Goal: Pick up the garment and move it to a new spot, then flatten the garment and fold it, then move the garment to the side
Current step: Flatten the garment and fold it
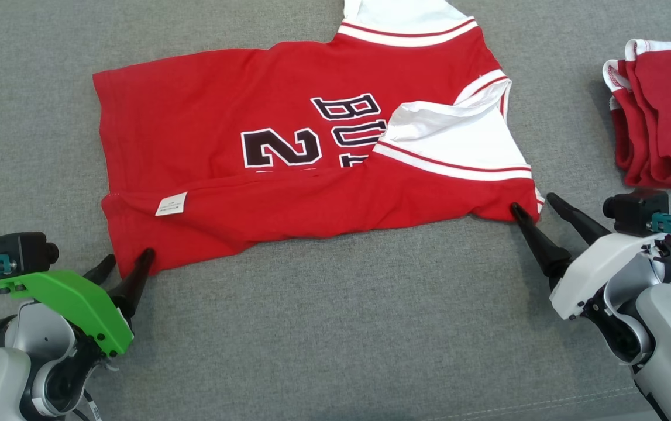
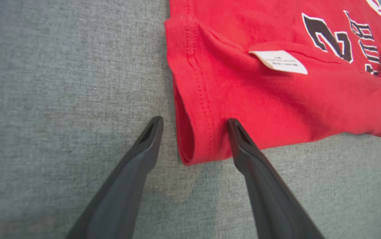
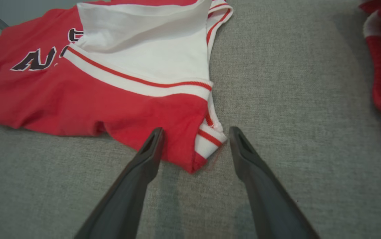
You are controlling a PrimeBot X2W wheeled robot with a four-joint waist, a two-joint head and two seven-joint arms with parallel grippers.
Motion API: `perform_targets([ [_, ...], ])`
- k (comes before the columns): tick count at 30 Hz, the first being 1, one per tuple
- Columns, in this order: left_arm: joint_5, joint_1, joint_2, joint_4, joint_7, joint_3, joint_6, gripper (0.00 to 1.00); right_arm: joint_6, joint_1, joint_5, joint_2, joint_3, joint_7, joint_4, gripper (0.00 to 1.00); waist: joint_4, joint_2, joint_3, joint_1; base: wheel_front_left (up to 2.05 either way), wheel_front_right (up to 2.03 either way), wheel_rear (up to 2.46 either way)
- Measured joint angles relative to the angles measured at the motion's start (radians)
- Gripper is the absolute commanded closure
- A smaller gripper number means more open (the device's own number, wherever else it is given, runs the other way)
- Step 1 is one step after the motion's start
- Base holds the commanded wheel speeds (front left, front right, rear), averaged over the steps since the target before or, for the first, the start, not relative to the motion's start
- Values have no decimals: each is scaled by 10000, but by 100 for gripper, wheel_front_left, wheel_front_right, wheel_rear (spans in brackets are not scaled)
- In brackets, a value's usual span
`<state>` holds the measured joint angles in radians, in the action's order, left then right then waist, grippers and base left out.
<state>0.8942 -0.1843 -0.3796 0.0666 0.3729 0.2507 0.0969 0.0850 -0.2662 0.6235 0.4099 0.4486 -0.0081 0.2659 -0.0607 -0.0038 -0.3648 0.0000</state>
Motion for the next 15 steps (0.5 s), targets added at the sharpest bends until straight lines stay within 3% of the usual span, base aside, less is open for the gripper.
perform_targets([
  [14, 94, 23, 19, 259, -25, 23, 0, 0, 15, -17, -2, -316, 213, -90, 514, 0, -26, 0, 39, 0, 0, 0, 0],
  [15, 107, 23, 19, 265, 17, 42, 0, 11, 15, -34, -2, -328, 224, -90, 546, 0, -26, 0, 44, 0, 0, 0, 0],
])
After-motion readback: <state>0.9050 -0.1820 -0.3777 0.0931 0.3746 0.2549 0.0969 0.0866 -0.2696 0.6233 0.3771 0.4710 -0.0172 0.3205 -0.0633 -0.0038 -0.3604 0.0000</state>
